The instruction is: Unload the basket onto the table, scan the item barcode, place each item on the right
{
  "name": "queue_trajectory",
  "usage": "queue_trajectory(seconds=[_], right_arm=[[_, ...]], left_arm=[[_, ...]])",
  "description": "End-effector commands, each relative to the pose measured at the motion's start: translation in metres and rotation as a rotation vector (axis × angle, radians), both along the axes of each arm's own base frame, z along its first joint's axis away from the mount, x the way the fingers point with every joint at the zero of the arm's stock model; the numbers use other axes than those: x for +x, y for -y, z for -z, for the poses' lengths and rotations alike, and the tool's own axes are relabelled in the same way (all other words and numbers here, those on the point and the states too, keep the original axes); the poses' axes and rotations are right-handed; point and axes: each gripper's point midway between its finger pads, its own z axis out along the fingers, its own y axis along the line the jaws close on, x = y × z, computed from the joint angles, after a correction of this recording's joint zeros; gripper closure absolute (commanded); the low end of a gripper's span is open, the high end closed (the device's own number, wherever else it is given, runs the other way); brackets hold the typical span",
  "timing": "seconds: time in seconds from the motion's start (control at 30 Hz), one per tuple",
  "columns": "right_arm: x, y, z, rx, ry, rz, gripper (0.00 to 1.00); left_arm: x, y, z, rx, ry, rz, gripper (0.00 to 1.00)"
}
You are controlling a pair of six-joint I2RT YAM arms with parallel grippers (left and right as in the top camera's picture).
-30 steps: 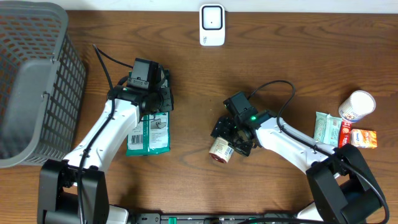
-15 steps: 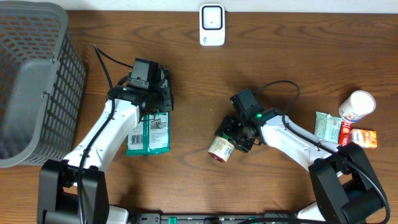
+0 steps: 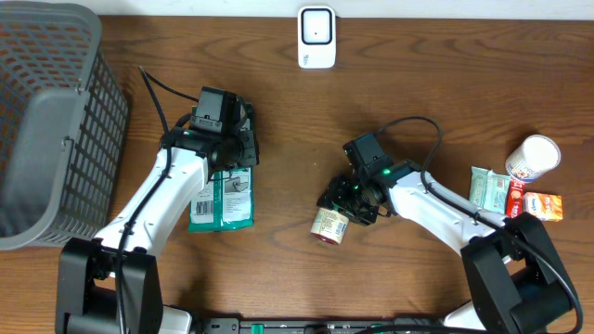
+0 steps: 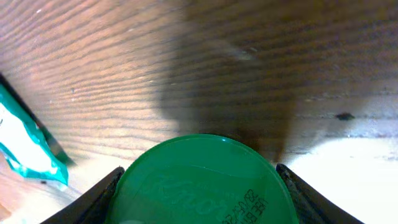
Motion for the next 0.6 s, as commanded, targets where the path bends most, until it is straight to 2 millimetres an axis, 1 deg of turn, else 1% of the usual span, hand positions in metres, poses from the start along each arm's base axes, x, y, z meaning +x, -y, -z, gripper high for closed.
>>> queue_trajectory(seconds=[0.0,0.07,0.23,0.37,0.43,0.5,0.57], right_arm=[[0.021,-0.005,-0.032,0.024,0.135,-0.066,0.5],[0.027,-0.001,-0.041,-0.007,0.181,-0.079,0.47],[0.051,0.014,-0.07,-0.126,0.366,-0.16,0.47],[0.068,0.039,-0.087,-0.311,0.513,-0.161,0.47],[0.074,0.051,-0.093,-0.424,0.571,-0.148,0.47],[0.076,0.055,-0.096,-0.484,0.6,-0.146,0.47],[0.075,0.055,-0.098,-0.539,0.627,-0.151,0.48]], left_arm=[[-0.005,0.0,0.008,0.007,-0.02,0.011,0.87],[-0.005,0.0,0.008,0.007,-0.02,0.011,0.87],[-0.005,0.0,0.008,0.008,-0.02,0.011,0.87],[-0.005,-0.002,0.008,0.015,-0.018,0.007,0.87],[-0.004,-0.004,0.009,0.028,-0.015,0.002,0.87],[-0.004,-0.004,0.009,0.031,-0.014,0.0,0.87],[-0.004,-0.004,0.009,0.031,-0.014,0.0,0.87]])
